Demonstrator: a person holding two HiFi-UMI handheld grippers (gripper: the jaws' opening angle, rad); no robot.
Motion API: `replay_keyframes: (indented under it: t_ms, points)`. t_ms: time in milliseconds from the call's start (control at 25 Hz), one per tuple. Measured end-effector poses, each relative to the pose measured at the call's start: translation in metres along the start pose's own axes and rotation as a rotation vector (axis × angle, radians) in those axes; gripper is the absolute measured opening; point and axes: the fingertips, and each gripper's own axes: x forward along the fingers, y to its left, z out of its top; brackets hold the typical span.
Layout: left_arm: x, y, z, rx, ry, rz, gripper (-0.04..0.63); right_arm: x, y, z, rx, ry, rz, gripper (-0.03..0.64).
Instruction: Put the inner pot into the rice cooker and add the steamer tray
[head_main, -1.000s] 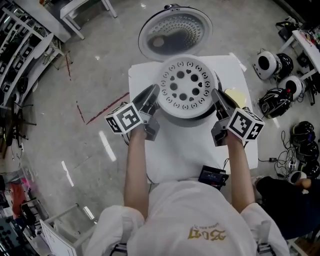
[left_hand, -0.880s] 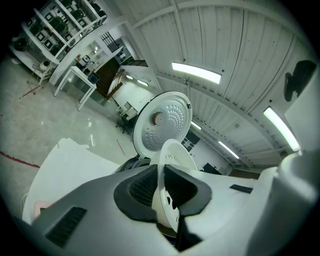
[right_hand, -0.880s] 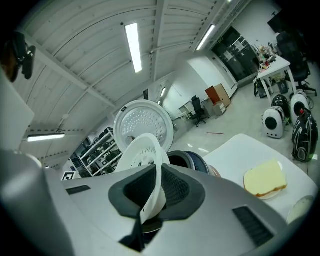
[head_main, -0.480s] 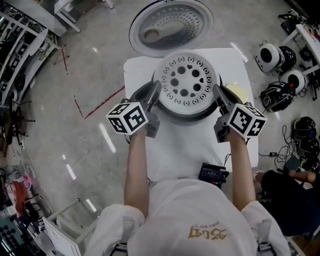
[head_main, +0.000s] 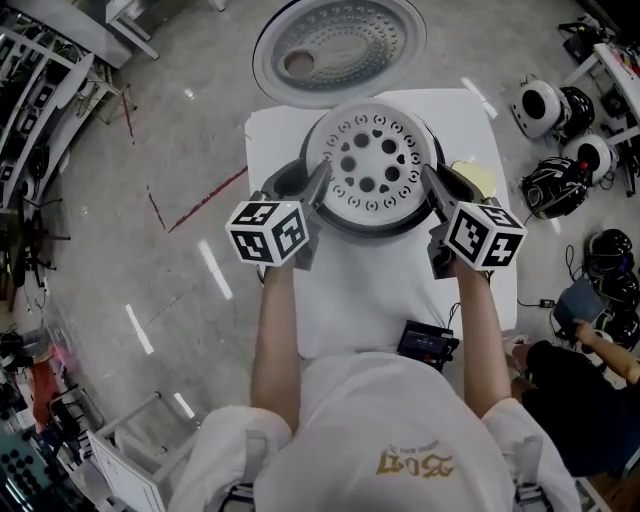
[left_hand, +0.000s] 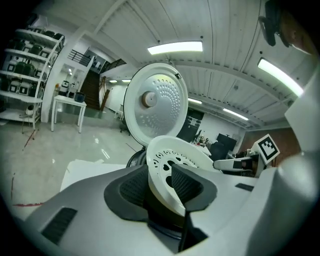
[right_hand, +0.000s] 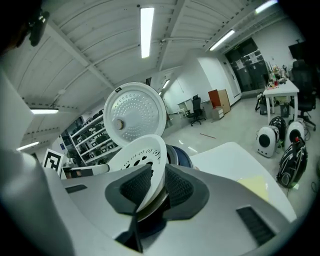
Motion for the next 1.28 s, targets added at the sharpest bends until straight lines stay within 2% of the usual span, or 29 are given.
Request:
replay_keyframes:
  t_ms: [160, 360, 560, 840, 1040, 1120, 1280]
  points:
    - [0.002, -0.001, -0.009, 0.059, 0.037, 0.035, 0.178, -0.006, -0.006, -0.002, -0.038, -0.002, -0.024, 0.100]
    - [-0.003, 0.004, -0.008, 0.060, 0.016, 0.064, 0.206, -0.010, -0.004, -0.002, -0.039, -0.011, -0.022, 0.101]
    - [-0.016, 0.013, -0.009, 0.039, 0.001, 0.080, 0.193, -0.015, 0.005, -0.003, -0.036, -0.030, -0.013, 0.101]
    - [-0.037, -0.006, -0.018, 0.023, -0.023, 0.071, 0.189, -0.044, 0.010, -0.011, -0.040, -0.058, -0.020, 0.100]
    - [-0.056, -0.025, -0.031, -0.002, -0.038, 0.044, 0.157, -0.070, 0.021, -0.024, 0.095, -0.096, 0.018, 0.065]
    - [-0.061, -0.034, -0.037, -0.006, -0.040, 0.030, 0.126, -0.078, 0.024, -0.030, 0.113, -0.103, 0.028, 0.056]
    - [-0.075, -0.047, -0.045, 0.001, -0.045, 0.021, 0.107, -0.092, 0.036, -0.042, 0.123, -0.111, 0.063, 0.018]
